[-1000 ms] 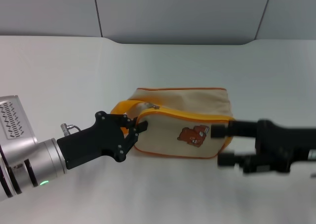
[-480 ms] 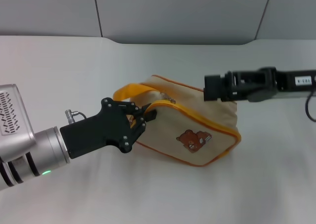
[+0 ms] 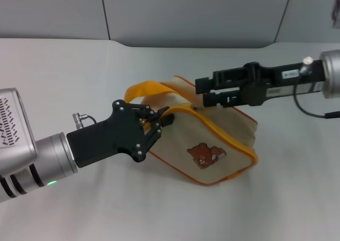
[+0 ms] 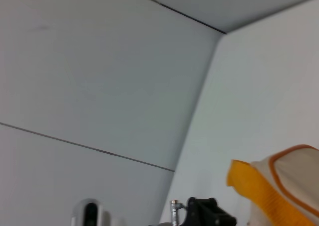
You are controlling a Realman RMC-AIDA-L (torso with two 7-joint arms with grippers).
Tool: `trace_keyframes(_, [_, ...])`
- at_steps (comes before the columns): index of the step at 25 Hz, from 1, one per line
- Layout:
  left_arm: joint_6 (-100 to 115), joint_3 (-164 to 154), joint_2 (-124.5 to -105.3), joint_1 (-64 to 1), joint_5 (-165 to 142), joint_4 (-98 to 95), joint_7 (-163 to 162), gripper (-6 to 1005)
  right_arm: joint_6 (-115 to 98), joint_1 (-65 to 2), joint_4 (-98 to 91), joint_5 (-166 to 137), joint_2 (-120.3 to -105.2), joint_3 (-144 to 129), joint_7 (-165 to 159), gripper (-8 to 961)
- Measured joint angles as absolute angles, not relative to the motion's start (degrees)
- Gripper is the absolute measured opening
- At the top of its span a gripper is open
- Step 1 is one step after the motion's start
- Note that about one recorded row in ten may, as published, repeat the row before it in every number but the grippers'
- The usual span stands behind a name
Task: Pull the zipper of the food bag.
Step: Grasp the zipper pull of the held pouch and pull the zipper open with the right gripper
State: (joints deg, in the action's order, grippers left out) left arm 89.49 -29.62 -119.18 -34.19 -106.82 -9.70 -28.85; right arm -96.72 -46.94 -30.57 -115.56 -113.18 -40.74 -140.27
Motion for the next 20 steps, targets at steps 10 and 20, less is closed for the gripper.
trace_keyframes(10, [89.99,-29.62,-119.18,-34.39,-106.78,-9.66,-28.75,61,-93.87,-47.13,-29.48,-115.92,-113.69,-42.15,-142.48,426])
trace_keyframes(20, [89.65,-29.52,-119.18,-34.46,-106.78,-9.66,-28.74,62,-93.72,-43.68,-29.47,-115.32,-113.65,-41.37,-142.54,384])
